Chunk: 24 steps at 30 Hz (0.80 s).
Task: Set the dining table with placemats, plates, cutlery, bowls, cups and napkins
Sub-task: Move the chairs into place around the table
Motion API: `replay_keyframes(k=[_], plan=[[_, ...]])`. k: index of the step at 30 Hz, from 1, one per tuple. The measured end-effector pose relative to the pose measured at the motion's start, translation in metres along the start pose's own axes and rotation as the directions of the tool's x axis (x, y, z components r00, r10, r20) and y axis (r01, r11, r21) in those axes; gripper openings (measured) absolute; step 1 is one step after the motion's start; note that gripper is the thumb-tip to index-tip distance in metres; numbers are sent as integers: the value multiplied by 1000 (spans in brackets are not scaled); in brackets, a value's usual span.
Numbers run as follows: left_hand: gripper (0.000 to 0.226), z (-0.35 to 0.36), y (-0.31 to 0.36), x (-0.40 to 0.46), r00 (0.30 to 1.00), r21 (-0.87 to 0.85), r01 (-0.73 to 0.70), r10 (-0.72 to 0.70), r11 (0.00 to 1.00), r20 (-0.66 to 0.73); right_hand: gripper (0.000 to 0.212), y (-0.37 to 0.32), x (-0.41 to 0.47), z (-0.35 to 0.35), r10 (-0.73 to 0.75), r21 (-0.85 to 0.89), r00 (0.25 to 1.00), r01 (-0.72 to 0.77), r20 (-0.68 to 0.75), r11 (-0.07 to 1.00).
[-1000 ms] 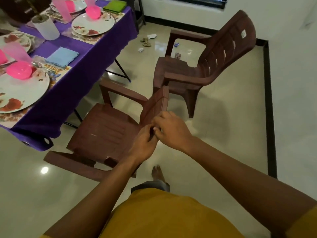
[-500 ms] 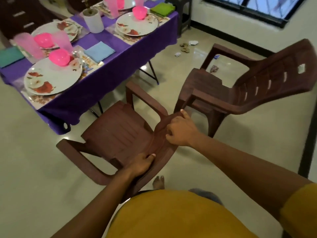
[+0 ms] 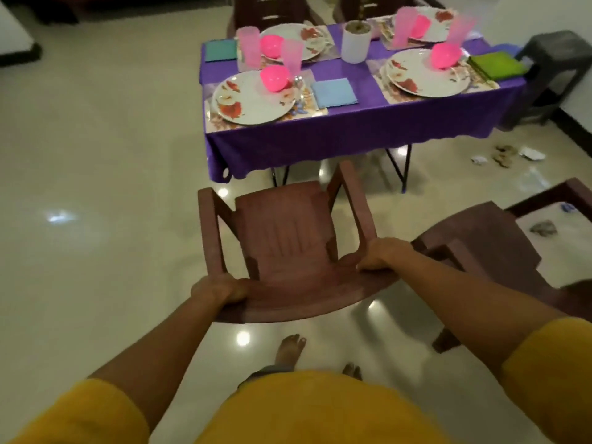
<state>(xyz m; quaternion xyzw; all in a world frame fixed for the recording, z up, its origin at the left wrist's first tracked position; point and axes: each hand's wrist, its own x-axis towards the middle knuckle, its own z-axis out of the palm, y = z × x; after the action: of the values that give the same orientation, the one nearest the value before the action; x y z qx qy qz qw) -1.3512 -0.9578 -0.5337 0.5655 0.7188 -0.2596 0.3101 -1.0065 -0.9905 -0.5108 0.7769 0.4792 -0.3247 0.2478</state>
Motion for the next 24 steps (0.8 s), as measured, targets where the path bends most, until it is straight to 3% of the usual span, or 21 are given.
replay_keyframes(k=[3, 6, 11, 20, 24], plan=[[104, 4, -2, 1, 998, -45, 37, -40, 998, -49, 71, 7, 13, 2, -42, 99, 998, 38, 44, 994], [106, 7, -3, 2, 994, -67, 40, -47, 997, -103, 73, 13, 14, 9, -58, 127, 998, 59, -12, 990], [111, 0, -4, 10, 991, -64, 35, -43, 997, -126, 45, 15, 2, 13, -74, 147, 996, 80, -45, 986], [75, -24, 8, 10, 983, -81, 35, -49, 996, -177, 32, 9, 12, -4, -54, 196, 992, 75, -112, 978], [92, -23, 11, 22, 983, -82, 35, -49, 996, -179, 35, 7, 22, -4, -37, 220, 991, 64, -127, 973]])
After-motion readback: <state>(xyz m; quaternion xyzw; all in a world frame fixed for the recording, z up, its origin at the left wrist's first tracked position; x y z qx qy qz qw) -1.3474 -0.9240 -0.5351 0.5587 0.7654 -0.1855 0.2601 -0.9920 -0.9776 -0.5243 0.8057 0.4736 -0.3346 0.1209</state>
